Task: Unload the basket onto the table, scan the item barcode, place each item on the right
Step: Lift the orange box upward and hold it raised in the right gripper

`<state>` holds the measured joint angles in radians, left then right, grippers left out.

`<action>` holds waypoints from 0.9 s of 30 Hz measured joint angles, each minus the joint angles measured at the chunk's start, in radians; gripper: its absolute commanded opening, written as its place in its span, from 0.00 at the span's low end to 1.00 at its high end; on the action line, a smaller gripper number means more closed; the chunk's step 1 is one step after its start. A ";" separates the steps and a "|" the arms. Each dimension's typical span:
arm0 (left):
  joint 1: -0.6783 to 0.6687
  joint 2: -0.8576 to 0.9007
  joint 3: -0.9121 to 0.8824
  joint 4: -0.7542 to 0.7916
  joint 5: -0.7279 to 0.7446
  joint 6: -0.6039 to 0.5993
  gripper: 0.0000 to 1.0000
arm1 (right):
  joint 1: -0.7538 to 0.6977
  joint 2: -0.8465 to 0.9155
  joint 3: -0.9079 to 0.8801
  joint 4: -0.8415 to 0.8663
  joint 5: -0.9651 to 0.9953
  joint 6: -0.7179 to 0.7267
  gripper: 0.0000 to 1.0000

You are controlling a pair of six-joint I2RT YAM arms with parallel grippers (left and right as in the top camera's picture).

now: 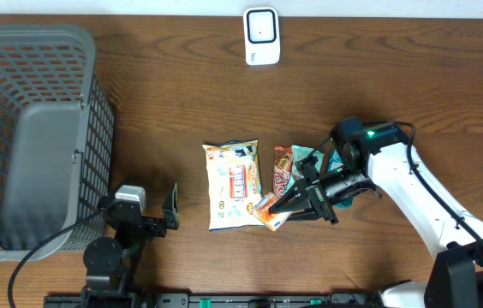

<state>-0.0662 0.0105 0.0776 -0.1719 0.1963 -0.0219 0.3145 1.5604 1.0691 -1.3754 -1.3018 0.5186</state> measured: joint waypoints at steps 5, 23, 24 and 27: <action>0.000 0.000 0.000 0.000 0.000 0.000 0.98 | 0.000 0.000 0.000 -0.002 -0.064 -0.026 0.01; 0.000 0.000 0.000 0.000 0.000 0.000 0.98 | 0.000 0.000 0.000 -0.004 -0.222 -0.261 0.01; 0.000 0.000 0.000 0.000 0.000 0.000 0.98 | 0.000 0.000 0.000 -0.004 -0.224 -0.264 0.01; 0.000 0.000 0.000 0.000 0.000 0.000 0.98 | 0.000 0.000 0.000 -0.004 -0.225 -0.275 0.01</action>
<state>-0.0662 0.0105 0.0776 -0.1719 0.1963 -0.0219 0.3145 1.5604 1.0691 -1.3792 -1.5269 0.2436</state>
